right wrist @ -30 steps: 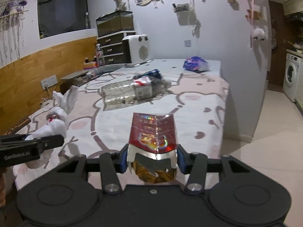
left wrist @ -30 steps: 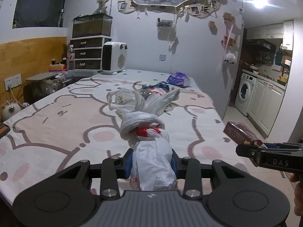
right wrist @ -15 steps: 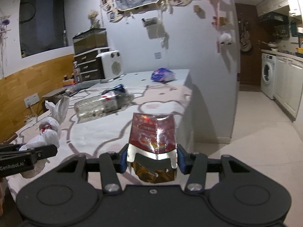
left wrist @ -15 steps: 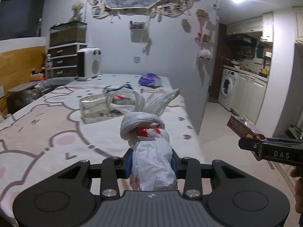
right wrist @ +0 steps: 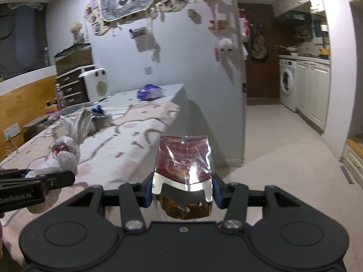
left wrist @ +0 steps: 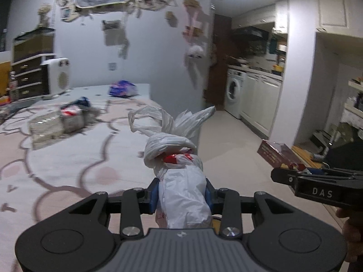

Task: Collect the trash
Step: 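Carry the plastic bag and red packet with both tools over the yellow bin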

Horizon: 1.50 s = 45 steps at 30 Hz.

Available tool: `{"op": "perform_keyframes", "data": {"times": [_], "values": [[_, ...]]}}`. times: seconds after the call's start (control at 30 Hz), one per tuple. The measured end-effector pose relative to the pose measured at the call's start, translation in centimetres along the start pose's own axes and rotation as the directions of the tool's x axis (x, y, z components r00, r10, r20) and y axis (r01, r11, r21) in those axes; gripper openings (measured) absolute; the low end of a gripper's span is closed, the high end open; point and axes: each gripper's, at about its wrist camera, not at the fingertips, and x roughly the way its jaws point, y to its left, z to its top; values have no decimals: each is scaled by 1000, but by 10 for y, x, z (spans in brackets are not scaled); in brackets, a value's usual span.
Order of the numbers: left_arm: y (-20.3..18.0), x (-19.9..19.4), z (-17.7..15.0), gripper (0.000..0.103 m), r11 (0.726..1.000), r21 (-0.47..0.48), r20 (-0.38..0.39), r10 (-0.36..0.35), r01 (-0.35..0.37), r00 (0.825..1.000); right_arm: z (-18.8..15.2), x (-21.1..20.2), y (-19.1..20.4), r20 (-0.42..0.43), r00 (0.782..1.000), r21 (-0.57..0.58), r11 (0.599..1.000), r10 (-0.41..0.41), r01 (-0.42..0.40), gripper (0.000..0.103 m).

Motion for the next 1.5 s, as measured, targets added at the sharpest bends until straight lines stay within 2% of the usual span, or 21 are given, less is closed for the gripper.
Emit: {"op": "perform_keyframes", "data": {"times": [0.4,0.67,0.83,1.03,1.27,1.33,1.5], "values": [[-62,60,-19,39,994,38,-108,-102,107,989,-32,6,-69,-62,993,55,994,-96,99,51],[-90,118,-46,39,988,42,-232,-136,149,963,-60,33,-105,-163,977,77,985,-137,151,51],[-97,158,-64,39,988,31,-304,-133,150,943,-81,58,-123,-241,960,101,980,-143,171,51],[-99,212,-91,39,991,16,-399,-116,133,909,-107,92,-141,-337,932,126,975,-131,182,51],[-99,279,-123,39,995,-7,-496,-86,96,864,-136,137,-166,-443,888,155,964,-127,215,51],[-94,301,-134,40,996,-4,-510,-78,88,857,-144,149,-175,-470,873,163,959,-132,232,51],[-78,355,-163,40,999,-16,-580,-40,37,813,-160,181,-190,-532,837,176,950,-129,259,51]]}}
